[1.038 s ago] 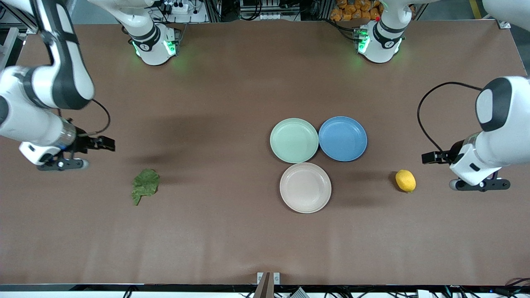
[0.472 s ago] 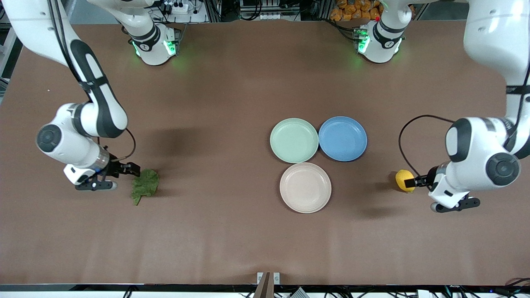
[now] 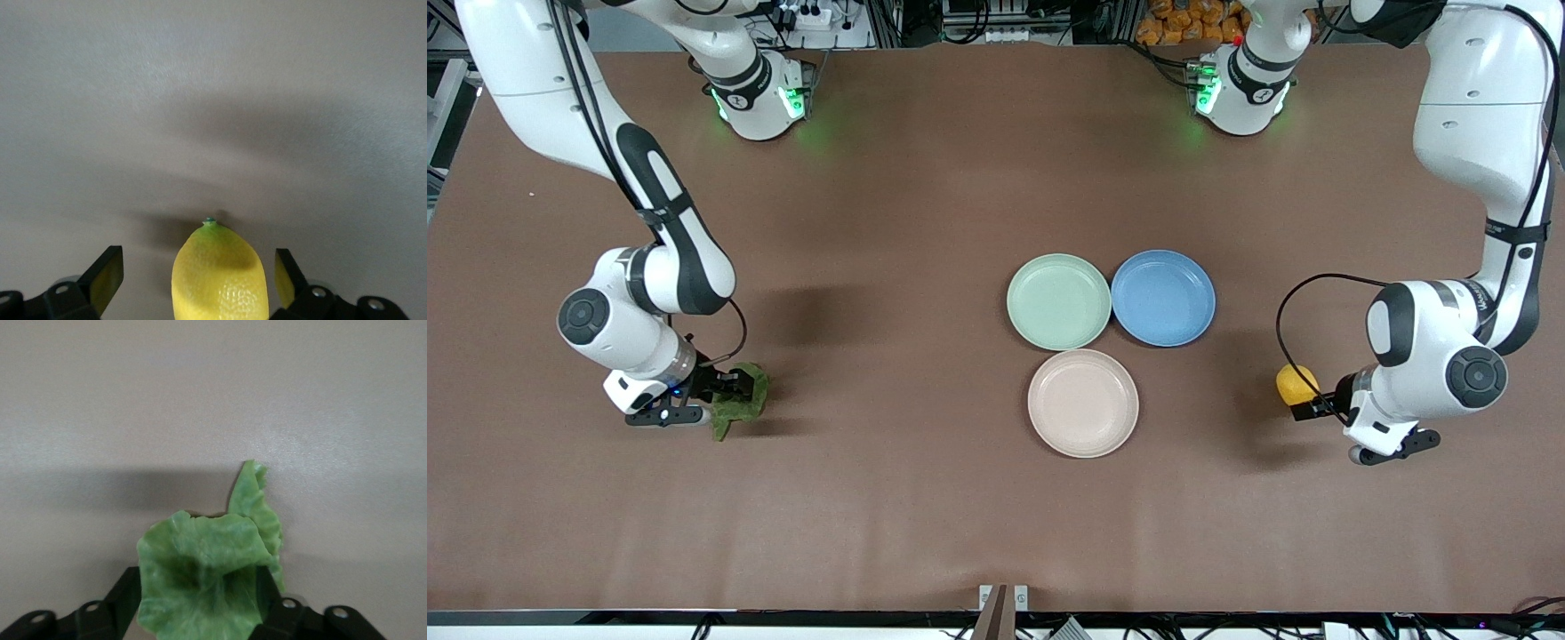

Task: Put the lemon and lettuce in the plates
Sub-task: 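Close the right gripper on the lettuce while the left gripper grasps the lemon, then carry the lettuce to the green plate while the left gripper carries the lemon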

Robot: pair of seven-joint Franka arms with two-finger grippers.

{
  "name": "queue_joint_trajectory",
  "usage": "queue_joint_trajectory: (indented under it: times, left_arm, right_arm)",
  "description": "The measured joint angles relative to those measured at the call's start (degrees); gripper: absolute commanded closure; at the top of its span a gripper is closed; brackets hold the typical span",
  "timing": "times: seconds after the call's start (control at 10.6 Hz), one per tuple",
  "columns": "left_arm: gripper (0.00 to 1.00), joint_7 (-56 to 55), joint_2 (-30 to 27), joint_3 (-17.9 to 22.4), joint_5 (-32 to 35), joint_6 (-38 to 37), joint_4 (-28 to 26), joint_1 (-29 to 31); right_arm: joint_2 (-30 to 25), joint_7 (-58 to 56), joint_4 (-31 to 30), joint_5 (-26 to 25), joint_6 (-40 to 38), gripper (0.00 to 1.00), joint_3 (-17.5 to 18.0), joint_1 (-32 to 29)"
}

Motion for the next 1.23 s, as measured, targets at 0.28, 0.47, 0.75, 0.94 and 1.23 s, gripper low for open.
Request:
queue_joint_trajectory:
  times: [0.28,0.47,0.75,0.94,1.23]
  left_arm:
    - [0.0,-1.1,0.1,-0.4,-0.6,0.5,-1.2,-0.2]
    - [0.0,-1.8,0.1,-0.5,-1.1,0.5,-1.5,-0.2]
    - [0.79,-1.8,0.1,-0.5,-1.7,0.5,-2.4,-0.2]
    - [1.0,-2.6,0.1,-0.6,-1.8,0.5,-2.5,-0.3]
    - [1.0,-7.4,-0.2,-0.9,-1.9,1.0,-2.2,-0.6]
  right_arm:
    - [1.7,0.0,0.1,-2.1,3.0,0.85,0.0,0.0]
    - [2.3,0.0,0.1,-2.3,3.8,1.0,0.0,0.0]
    - [2.2,0.0,0.6,-2.3,3.8,1.0,0.0,0.1]
    - [0.7,0.0,2.5,-2.3,0.2,1.0,0.7,0.2]
    - [-6.1,4.0,7.2,-2.3,-17.1,1.0,2.8,0.5]
